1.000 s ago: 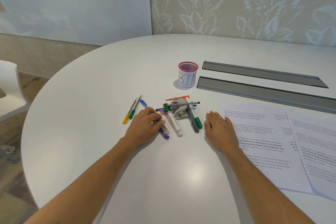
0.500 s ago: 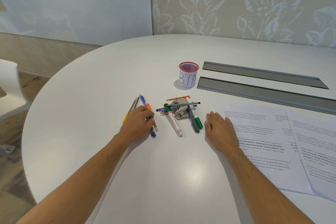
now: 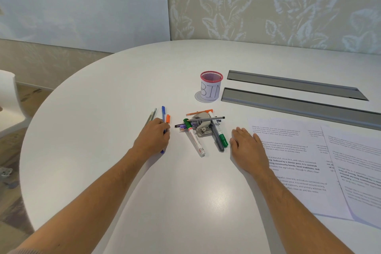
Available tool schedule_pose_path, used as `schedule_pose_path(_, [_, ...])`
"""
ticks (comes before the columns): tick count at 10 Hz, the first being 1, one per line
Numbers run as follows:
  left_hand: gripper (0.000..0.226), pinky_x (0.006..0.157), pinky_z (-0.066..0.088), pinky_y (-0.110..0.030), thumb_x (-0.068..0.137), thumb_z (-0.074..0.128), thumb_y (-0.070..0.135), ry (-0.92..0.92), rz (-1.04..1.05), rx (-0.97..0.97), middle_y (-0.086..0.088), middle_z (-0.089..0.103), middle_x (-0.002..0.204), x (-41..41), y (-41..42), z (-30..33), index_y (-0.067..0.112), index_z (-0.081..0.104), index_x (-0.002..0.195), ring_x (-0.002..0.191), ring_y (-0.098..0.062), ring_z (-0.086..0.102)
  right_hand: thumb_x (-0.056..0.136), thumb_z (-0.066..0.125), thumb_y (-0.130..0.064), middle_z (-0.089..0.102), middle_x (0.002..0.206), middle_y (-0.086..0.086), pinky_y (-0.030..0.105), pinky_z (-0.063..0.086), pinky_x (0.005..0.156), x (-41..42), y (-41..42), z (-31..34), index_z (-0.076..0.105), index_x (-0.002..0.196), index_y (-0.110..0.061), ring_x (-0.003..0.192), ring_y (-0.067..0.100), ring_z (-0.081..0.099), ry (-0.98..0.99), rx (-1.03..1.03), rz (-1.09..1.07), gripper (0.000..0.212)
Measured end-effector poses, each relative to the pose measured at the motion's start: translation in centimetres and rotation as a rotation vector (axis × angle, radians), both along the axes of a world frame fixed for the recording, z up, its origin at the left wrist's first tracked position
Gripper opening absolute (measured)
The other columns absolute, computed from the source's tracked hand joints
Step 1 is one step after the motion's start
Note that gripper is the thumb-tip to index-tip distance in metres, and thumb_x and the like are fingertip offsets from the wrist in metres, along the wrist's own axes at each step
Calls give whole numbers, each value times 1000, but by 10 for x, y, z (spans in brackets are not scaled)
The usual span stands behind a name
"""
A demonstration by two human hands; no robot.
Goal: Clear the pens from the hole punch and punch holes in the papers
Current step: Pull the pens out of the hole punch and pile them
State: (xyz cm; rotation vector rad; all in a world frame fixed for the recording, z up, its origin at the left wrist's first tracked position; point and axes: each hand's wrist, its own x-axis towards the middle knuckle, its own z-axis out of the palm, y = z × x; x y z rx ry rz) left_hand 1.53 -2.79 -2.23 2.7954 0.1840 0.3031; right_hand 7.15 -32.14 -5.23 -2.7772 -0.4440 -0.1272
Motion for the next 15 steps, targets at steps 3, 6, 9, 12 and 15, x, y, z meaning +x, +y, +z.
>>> schedule_pose_path(3, [29, 81, 49, -33, 100, 45, 22, -40, 100, 83, -8, 61, 102, 7, 1, -3, 7, 68, 110, 91, -22, 55, 104, 27, -32, 33, 158, 0, 41, 9, 123, 0, -1, 0, 36, 149, -17, 148, 14, 22, 2, 5, -1, 49])
schedule_pose_path(6, [27, 77, 51, -34, 98, 47, 21, -40, 184, 142, -9, 60, 102, 13, 4, -5, 6, 67, 108, 92, -24, 55, 104, 28, -32, 33, 158, -1, 41, 9, 123, 0, 0, 0, 37, 149, -17, 148, 13, 22, 4, 12, -5, 49])
schedule_pose_path(9, [33, 78, 45, -34, 97, 49, 42, -174, 122, -130, -2, 64, 104, 2, -41, 22, 18, 60, 116, 99, -21, 58, 104, 28, -31, 33, 158, 0, 41, 9, 123, 0, 1, 1, 36, 149, -17, 148, 14, 22, 3, 5, -5, 48])
schedule_pose_path(12, [47, 60, 39, -31, 82, 59, 61, 58, 243, -387, -3, 59, 88, -1, -84, 21, 20, 44, 100, 81, -21, 58, 104, 27, -32, 31, 159, 0, 39, 7, 122, -1, 1, 1, 35, 150, -17, 148, 13, 21, 11, 4, -15, 49])
schedule_pose_path(15, [30, 55, 34, -24, 87, 64, 34, 96, 278, -511, -1, 51, 92, 0, -91, 21, 17, 44, 101, 83, -17, 52, 104, 27, -32, 31, 159, 0, 39, 7, 122, -1, 1, 2, 35, 150, -17, 149, 13, 21, 9, -2, -10, 49])
